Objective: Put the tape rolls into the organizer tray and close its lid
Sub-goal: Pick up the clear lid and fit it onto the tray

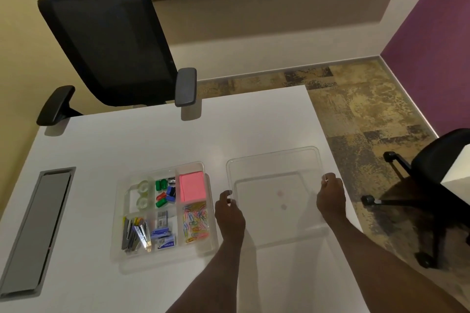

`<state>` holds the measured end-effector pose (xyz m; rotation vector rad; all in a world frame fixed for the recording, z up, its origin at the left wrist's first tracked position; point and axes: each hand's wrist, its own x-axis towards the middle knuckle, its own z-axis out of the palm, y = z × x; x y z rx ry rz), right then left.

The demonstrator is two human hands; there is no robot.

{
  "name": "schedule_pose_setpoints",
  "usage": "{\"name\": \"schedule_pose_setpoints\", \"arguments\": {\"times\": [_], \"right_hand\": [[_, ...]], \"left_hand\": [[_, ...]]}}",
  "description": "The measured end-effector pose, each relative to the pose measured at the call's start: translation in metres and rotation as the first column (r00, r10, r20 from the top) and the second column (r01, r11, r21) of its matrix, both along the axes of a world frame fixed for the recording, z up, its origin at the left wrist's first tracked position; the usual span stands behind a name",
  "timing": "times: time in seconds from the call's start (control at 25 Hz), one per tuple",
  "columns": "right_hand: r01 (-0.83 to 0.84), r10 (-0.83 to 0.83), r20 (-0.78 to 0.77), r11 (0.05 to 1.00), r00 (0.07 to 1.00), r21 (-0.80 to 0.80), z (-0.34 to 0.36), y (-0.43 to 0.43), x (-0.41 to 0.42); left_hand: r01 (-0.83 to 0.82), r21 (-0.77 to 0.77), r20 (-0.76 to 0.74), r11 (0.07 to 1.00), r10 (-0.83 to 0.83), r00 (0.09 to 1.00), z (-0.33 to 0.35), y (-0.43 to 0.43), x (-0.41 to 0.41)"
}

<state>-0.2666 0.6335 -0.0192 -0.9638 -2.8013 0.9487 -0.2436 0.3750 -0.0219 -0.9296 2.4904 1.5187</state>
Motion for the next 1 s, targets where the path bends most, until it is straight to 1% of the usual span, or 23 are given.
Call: {"name": "schedule_pose_setpoints", "arguments": {"times": [0.08,0.16,0.28,0.4,0.48,0.64,0.72,0.76,0.84,0.92,1.0], "right_hand": [[-0.011,0.008,-0.109,1.0,0.994,-0.026,0.013,0.0,-0.001],[-0.044,0.037,-0.169,0.998,0.985,-0.038,0.027,-0.002,-0.002],[-0.099,0.086,-0.205,0.994,0.975,-0.053,0.049,-0.015,0.0],[-0.096,0.078,-0.247,0.994,0.966,-0.061,0.071,-0.04,-0.001],[-0.096,0.074,-0.28,0.993,0.957,-0.064,0.091,-0.062,-0.004],[-0.157,0.133,-0.339,0.987,0.931,-0.046,0.127,-0.102,-0.01],[-0.205,0.17,-0.394,0.977,0.904,-0.05,0.139,-0.123,-0.008],[-0.231,0.171,-0.428,0.969,0.887,-0.091,0.143,-0.134,-0.006],[-0.272,0.131,-0.452,0.926,0.883,-0.262,0.148,-0.153,-0.002],[-0.298,0.077,-0.431,0.829,0.899,-0.473,0.147,-0.168,0.004],[-0.335,0.071,-0.421,0.73,0.904,-0.596,0.145,-0.182,0.011]], "left_hand": [[-0.017,0.063,-0.094,0.998,0.023,0.995,0.015,-0.004,0.002],[-0.019,0.088,-0.164,0.996,0.033,0.986,0.027,-0.013,0.002],[-0.007,0.065,-0.249,0.998,0.023,0.968,0.047,-0.034,0.003],[-0.023,0.006,-0.324,1.0,0.024,0.946,0.07,-0.055,0.003],[-0.065,-0.044,-0.368,0.997,0.044,0.929,0.087,-0.07,0.002],[-0.207,-0.057,-0.403,0.977,0.167,0.9,0.12,-0.111,-0.001],[-0.239,-0.066,-0.426,0.969,0.189,0.885,0.132,-0.138,0.001],[-0.238,-0.059,-0.44,0.97,0.188,0.878,0.136,-0.152,0.003],[-0.214,-0.01,-0.453,0.977,0.187,0.872,0.143,-0.182,0.009],[-0.176,0.04,-0.449,0.984,0.175,0.876,0.15,-0.212,0.016],[-0.132,0.052,-0.45,0.99,0.142,0.882,0.153,-0.243,0.024]]}}
